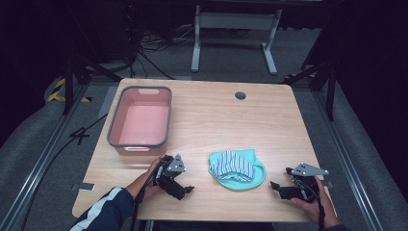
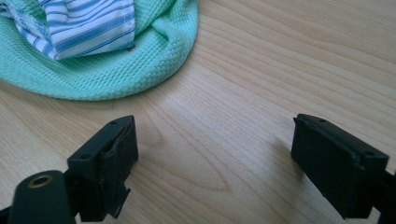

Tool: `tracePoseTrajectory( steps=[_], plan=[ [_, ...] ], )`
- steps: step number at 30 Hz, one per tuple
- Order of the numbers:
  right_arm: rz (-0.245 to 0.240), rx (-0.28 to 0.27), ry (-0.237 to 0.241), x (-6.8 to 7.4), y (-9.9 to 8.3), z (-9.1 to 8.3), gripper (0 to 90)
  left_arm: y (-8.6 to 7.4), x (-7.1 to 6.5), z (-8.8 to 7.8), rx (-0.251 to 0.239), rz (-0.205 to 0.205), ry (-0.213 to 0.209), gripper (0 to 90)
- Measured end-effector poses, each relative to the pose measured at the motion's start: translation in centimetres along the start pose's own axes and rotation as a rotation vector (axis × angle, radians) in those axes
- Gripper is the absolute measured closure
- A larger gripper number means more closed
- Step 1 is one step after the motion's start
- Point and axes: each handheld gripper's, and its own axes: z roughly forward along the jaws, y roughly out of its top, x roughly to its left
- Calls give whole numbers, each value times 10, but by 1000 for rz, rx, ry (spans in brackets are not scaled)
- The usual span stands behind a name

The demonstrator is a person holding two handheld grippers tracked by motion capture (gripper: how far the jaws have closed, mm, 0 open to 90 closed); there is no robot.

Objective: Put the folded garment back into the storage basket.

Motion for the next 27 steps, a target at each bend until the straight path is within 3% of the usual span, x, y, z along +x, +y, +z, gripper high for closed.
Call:
tracePoseTrajectory(
  steps=[12,15,17,19,21,22,25,27],
  plan=[
    [10,0,-11,1,-1,-1,155,0,2,0,0,13,-14,0],
    [10,0,-11,1,-1,-1,155,0,3,-3,17,34,-25,7],
    [8,0,-13,1,-1,-1,166,1,1,-3,7,15,-16,54],
    [7,-1,-14,2,-1,-3,212,4,-1,-4,-5,-5,10,168],
    [26,9,-28,3,1,-5,295,8,-3,-2,1,-13,38,168],
    [29,10,-34,3,2,-5,292,10,-4,-1,2,-6,38,182],
    [26,-41,5,4,11,-10,308,16,0,-2,-22,-13,-26,177],
    [15,-55,17,5,15,-11,323,19,0,-1,-34,-21,-45,177]
  ],
)
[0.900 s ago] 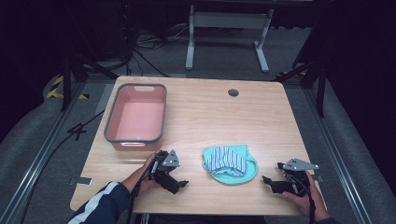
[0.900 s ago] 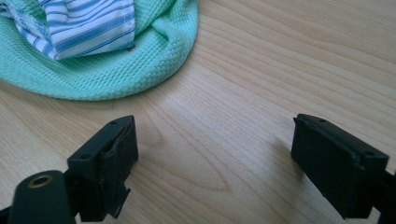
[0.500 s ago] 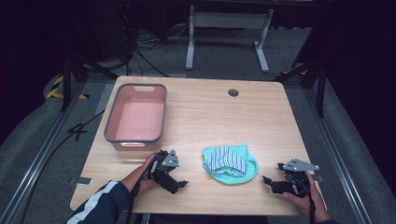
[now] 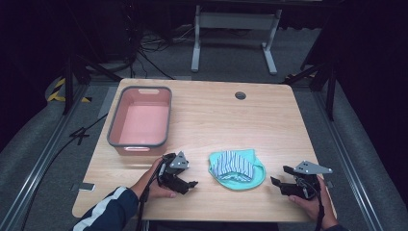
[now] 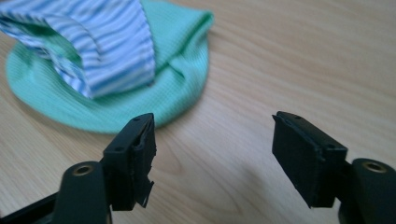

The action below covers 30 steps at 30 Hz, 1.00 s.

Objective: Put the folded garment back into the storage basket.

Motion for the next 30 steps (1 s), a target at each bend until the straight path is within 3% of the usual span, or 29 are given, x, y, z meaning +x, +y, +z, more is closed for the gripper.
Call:
tracePoseTrajectory(
  steps=[1,2,7,11,16,19,21,24,27,30],
  plan=[
    [-17,-7,3,3,6,0,338,2,0,0,-6,-6,2,175],
    [-44,-9,0,8,14,2,371,9,0,3,-18,-10,33,204],
    [-94,1,13,19,28,13,412,24,2,12,-47,-57,64,272],
    [-113,10,18,24,40,24,445,38,5,26,-55,-86,66,282],
    [-118,35,22,23,50,39,490,47,8,39,-60,-81,97,288],
    [-90,44,40,21,53,48,497,50,10,47,-63,-108,73,285],
    [-80,48,35,20,57,55,487,53,9,52,-62,-69,71,276],
    [-80,47,37,21,60,60,482,54,7,54,-65,-81,70,276],
    [-87,84,25,23,60,69,455,53,8,56,-57,-75,66,265],
    [-59,102,37,22,55,74,413,52,8,60,-33,-64,62,246]
  ],
)
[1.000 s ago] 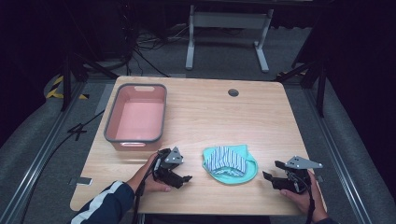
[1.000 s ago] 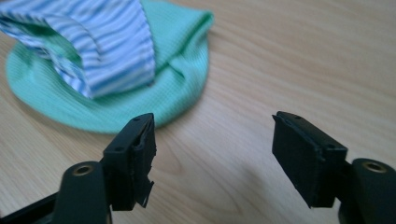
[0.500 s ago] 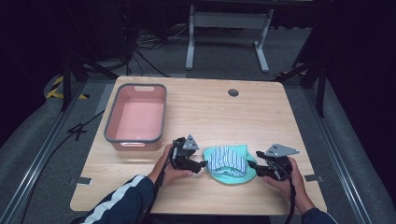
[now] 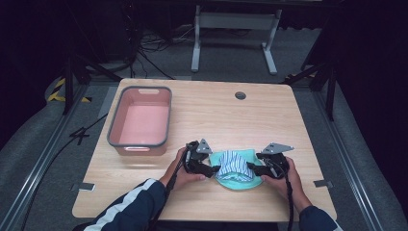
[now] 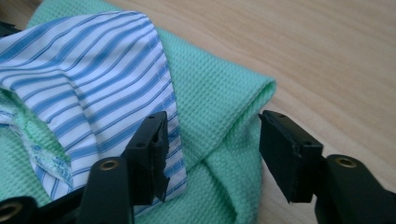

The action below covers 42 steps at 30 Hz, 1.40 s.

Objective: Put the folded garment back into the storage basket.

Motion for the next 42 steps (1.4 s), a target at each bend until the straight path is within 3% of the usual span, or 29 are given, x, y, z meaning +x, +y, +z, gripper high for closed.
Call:
tracePoseTrajectory(
  steps=[6,10,17,21,27,31,34,35,38,42],
  plan=[
    [-9,-2,0,3,-4,1,408,-1,-1,2,5,-2,5,229],
    [6,-13,1,3,-8,-1,393,-1,-2,2,11,1,14,229],
    [30,-2,-47,5,-8,-1,310,-1,-3,2,11,3,17,229],
    [49,-11,-34,2,-9,0,302,-1,-3,2,10,3,18,229],
    [25,1,10,5,-7,-2,489,-1,-3,2,8,12,13,243],
    [14,5,37,8,-6,-3,622,-1,-4,0,6,28,-12,331],
    [9,8,59,11,-5,-3,730,-1,-4,-1,3,30,-22,455],
    [9,8,59,11,-5,-3,730,-1,-4,-1,-5,27,-24,455],
    [-20,2,42,16,-5,-3,759,-2,-3,-2,-7,30,-35,607],
    [-36,-3,20,20,-5,-4,783,-1,-3,-2,-9,41,-69,722]
  ],
)
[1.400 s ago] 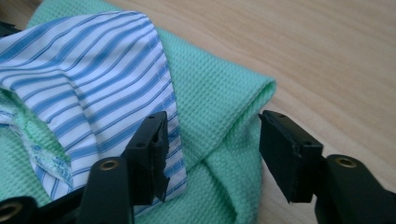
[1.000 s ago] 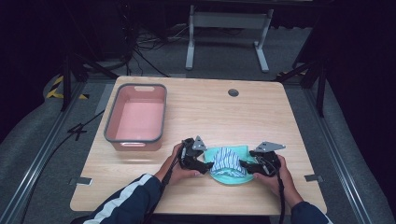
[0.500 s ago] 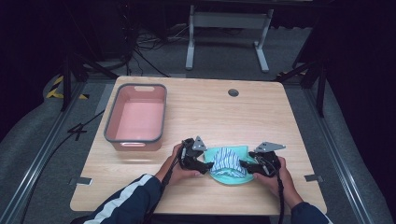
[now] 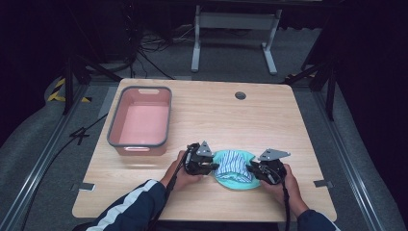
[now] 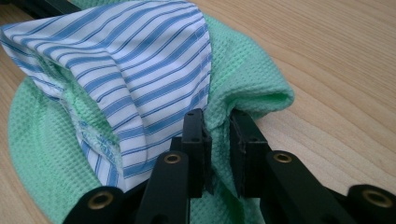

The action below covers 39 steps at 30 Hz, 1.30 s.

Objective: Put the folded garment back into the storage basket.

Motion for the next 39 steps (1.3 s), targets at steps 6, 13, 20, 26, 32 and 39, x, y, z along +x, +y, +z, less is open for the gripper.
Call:
tracePoseTrajectory(
  steps=[6,13,20,26,32,39],
  plan=[
    [6,-7,1,1,0,-1,818,-1,1,-1,2,-25,-24,801],
    [7,-22,12,2,1,-5,828,2,-1,-3,17,-10,-28,819],
    [7,-50,10,4,4,-14,829,9,-5,-13,-3,16,-14,819],
    [14,-75,12,5,7,-19,829,16,-7,-25,-18,44,-14,820],
    [8,-92,15,7,15,-24,830,19,-5,-32,-24,44,-10,821],
    [-15,-126,1,11,31,-32,832,27,1,-49,-54,42,-1,821]
  ],
)
